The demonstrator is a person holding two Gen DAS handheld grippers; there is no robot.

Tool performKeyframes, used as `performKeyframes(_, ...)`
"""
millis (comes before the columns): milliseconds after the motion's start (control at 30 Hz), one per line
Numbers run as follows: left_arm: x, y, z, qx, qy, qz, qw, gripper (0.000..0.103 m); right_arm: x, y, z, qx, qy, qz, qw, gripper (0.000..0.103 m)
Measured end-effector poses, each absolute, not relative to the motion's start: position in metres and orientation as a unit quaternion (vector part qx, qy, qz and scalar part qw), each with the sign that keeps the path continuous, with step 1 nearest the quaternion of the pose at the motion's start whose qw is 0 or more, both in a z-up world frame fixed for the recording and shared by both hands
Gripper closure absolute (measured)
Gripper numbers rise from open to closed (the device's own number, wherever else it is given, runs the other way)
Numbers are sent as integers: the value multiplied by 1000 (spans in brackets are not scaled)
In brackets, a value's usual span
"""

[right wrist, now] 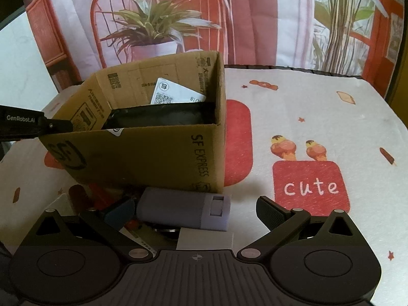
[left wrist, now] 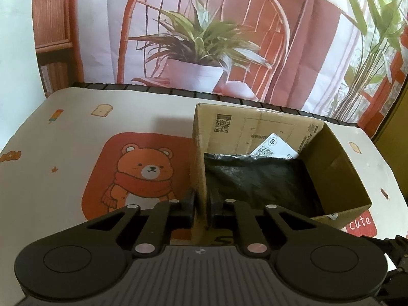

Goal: Organize rigid objects
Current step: 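Reach the right gripper to the lavender cylinder and close on it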

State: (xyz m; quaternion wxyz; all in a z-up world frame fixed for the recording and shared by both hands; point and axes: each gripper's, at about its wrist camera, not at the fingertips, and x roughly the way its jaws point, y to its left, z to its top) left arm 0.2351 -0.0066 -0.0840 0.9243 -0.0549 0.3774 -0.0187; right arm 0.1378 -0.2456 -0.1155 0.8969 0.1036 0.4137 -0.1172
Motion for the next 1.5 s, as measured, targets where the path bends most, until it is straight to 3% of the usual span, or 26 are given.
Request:
performKeyframes(533,229,-5,-84,-62,371,-16,926,91,147,-242,-130,109,419,-133,892,8)
performKeyframes(1033,228,-5,-84,-61,369,-15,927,91,150,-239,-134,129,421,-125,889,8)
performKeyframes(1133,228,-5,-83,-61,369,-15,927,91,151,-240,-137,132,423,-130,887,16)
performKeyframes(1500,228,-5,-83,-60,368,-16,928,90,142,-247,-135,147,414,-134,888,17)
